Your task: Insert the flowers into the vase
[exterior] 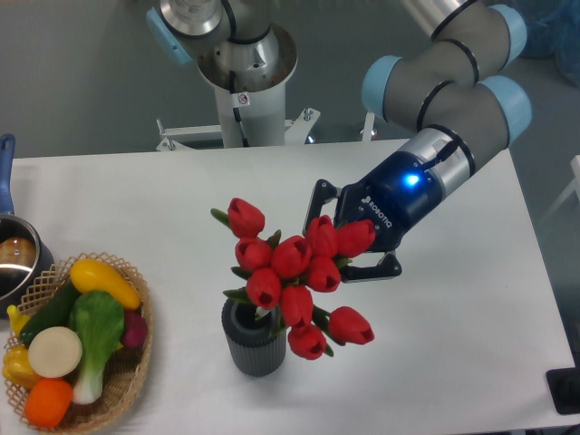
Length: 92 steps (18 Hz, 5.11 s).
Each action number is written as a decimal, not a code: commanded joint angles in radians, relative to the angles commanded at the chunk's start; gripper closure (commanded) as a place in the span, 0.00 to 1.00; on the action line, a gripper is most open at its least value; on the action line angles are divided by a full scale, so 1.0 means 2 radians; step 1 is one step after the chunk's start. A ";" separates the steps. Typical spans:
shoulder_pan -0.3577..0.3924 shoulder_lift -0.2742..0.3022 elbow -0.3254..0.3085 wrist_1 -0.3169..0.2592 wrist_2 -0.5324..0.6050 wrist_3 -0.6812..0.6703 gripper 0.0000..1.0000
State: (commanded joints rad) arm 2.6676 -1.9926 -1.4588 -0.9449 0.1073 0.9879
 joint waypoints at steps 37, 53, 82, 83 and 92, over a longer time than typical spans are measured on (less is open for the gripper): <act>-0.021 -0.015 -0.110 0.031 0.026 0.094 0.83; -0.008 -0.012 -0.130 0.031 0.029 0.094 0.00; 0.025 0.013 -0.133 0.030 0.152 0.103 0.00; 0.031 0.021 -0.135 0.030 0.161 0.104 0.00; 0.061 0.064 -0.133 0.030 0.394 0.169 0.00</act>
State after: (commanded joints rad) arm 2.7903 -1.8654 -1.7242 -0.8851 0.8952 1.3267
